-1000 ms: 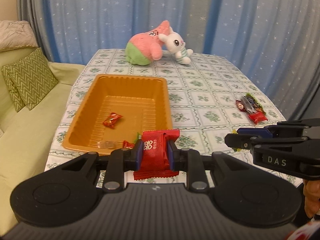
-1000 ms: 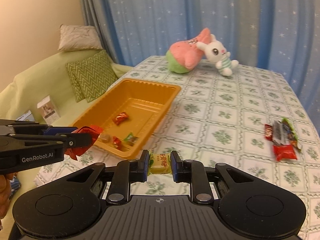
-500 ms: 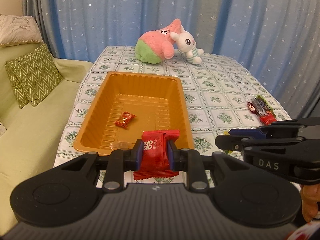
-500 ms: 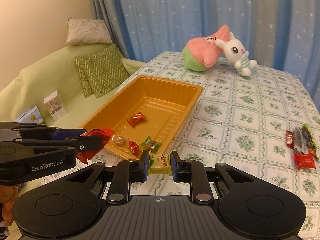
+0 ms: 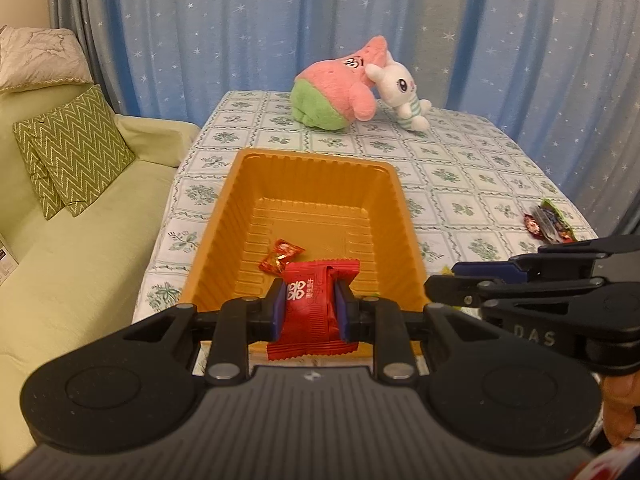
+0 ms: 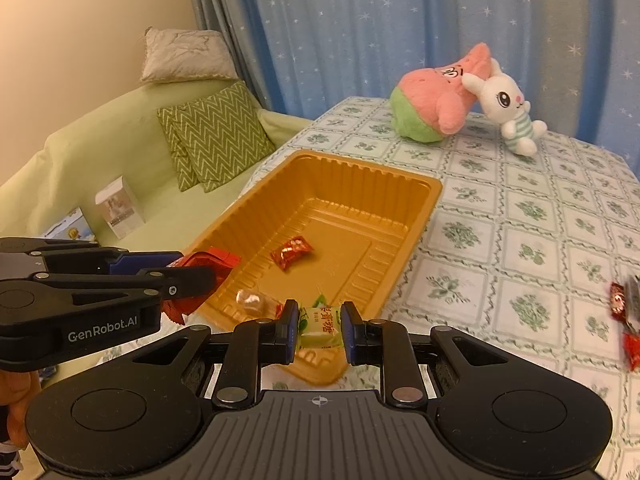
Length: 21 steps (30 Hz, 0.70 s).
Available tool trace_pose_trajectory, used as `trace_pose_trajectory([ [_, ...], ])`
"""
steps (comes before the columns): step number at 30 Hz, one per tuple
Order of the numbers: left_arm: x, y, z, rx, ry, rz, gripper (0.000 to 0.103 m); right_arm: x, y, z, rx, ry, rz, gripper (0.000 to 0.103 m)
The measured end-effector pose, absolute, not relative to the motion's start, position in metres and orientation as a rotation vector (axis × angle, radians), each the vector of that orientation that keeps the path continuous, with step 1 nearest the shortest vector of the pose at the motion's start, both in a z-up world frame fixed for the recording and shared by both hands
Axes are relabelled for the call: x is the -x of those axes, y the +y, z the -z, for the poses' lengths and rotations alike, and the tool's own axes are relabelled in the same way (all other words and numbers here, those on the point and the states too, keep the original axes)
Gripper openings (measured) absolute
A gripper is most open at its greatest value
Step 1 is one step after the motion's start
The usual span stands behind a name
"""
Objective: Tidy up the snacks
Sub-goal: 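Open the left tool over the tray while the right tool opens, dropping its candy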
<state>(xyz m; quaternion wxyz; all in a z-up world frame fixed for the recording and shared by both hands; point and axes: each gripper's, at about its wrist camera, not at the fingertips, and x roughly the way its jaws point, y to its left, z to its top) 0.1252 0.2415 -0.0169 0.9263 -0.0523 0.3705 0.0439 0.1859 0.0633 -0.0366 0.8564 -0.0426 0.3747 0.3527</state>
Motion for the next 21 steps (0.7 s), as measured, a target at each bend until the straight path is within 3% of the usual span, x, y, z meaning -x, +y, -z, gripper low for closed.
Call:
trace_pose_trajectory([
  [16, -0.173, 0.272, 0.052, 0.089, 0.802, -0.109, 0.024, -0.227, 0.084, 0.053, 0.036, 0.82, -0.73, 0.023],
  [18, -0.176, 0.273, 0.057, 0.083, 0.813, -0.12, 0.035, -0.229, 0.085, 0.056, 0.032, 0.829, -0.728, 0.023],
  [21, -0.173, 0.274, 0.061, 0.095, 0.815, -0.125, 0.037, -0.233, 0.084, 0.058, 0.021, 0.838, -0.727, 0.023],
])
